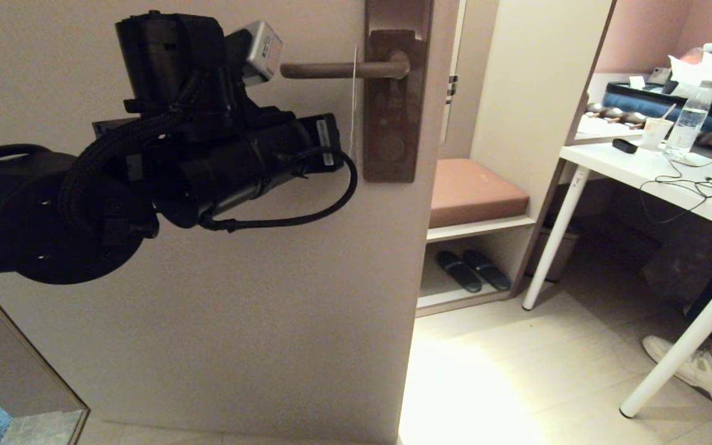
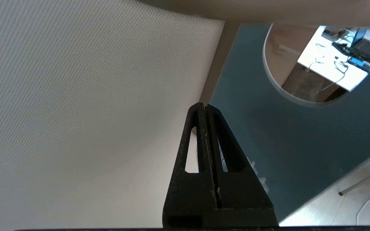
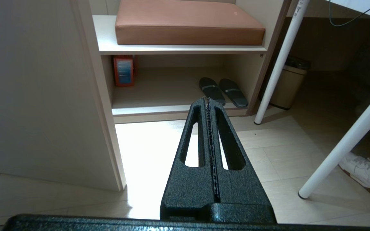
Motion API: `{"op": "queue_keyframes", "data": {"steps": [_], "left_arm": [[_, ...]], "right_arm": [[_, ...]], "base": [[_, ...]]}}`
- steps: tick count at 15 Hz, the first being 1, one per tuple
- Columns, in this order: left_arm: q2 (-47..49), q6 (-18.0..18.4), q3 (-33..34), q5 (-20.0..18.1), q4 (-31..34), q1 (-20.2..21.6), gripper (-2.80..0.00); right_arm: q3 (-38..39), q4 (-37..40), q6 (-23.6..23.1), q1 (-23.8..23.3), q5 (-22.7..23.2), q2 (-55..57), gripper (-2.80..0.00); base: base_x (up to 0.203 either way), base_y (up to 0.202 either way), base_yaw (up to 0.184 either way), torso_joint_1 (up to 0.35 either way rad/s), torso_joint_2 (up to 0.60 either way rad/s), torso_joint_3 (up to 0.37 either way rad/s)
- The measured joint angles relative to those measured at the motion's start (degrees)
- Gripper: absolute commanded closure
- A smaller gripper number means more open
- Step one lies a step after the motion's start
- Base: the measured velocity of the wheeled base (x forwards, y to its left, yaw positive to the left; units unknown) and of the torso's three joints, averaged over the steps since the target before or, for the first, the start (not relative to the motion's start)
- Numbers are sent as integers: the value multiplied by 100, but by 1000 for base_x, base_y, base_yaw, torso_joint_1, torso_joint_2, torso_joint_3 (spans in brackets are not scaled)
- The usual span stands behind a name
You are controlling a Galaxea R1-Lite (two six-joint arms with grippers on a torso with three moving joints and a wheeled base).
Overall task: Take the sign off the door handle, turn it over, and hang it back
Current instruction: Hang the sign back with the other side facing out
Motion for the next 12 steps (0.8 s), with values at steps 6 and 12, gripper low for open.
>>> {"op": "queue_keyframes", "data": {"steps": [6, 12], "left_arm": [[143, 28, -359, 19, 27, -165, 0], [143, 39, -420, 37, 33, -355, 0]], "right_arm": [[0, 1, 0, 0, 2, 0, 0], [0, 1, -1, 0, 2, 0, 0]], "base": [[0, 0, 0, 0, 0, 0], [0, 0, 0, 0, 0, 0]]}}
